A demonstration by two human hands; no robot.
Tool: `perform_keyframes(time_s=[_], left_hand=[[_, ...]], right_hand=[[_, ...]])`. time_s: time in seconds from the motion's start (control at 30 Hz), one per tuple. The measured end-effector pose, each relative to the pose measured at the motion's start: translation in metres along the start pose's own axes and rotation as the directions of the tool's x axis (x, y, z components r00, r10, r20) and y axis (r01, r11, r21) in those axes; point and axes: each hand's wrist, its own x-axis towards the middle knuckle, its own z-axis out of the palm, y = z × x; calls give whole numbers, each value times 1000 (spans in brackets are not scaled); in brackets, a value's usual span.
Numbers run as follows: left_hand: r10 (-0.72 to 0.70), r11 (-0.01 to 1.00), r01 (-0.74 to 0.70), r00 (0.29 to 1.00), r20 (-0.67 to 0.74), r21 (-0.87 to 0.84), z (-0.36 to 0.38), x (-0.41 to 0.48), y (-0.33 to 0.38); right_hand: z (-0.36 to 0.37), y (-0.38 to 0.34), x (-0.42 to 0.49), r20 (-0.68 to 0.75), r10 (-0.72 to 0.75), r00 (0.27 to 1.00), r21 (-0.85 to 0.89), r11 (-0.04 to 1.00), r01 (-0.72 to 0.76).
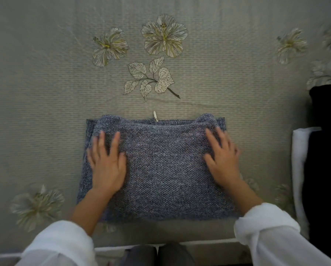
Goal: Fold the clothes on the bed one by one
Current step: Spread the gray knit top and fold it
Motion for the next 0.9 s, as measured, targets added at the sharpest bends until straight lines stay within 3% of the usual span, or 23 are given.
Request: perform_keyframes(time_s=[0.07, 0.17, 0.27, 0.4, 0.47, 0.6, 0.7, 0.9], left_hand=[[-230, 967, 224, 973, -34, -122, -6, -6, -26], [-481, 825, 504, 863, 153, -256, -10, -17, -69], [-451, 800, 522, 848, 279, -296, -14, -27, -87], [-435, 646, 585, 810, 393, -490, -23, -28, -81], [-443, 640, 568, 823, 355, -518, -30, -30, -72], [-334, 758, 384, 923, 192, -528, -45, -43, -44], [-210, 822, 247, 969, 130, -513, -57, -63, -25], [22, 869, 61, 987, 161, -491, -85, -99, 11]], right_hand=[[-2, 19, -11, 1, 278, 961, 217, 938, -272], [-1, 39, -25, 157, 566, 809, 497, 663, -560], [-3, 41, -33, 300, 614, 730, 544, 518, -660], [-17, 23, -29, 298, 621, 725, 492, 550, -674], [-27, 9, -31, 281, 606, 744, 451, 600, -660], [-37, -16, -53, 216, 551, 806, 465, 668, -581], [-41, -32, -83, 217, 527, 822, 535, 639, -552], [-74, -35, -145, 212, 509, 834, 634, 578, -514]])
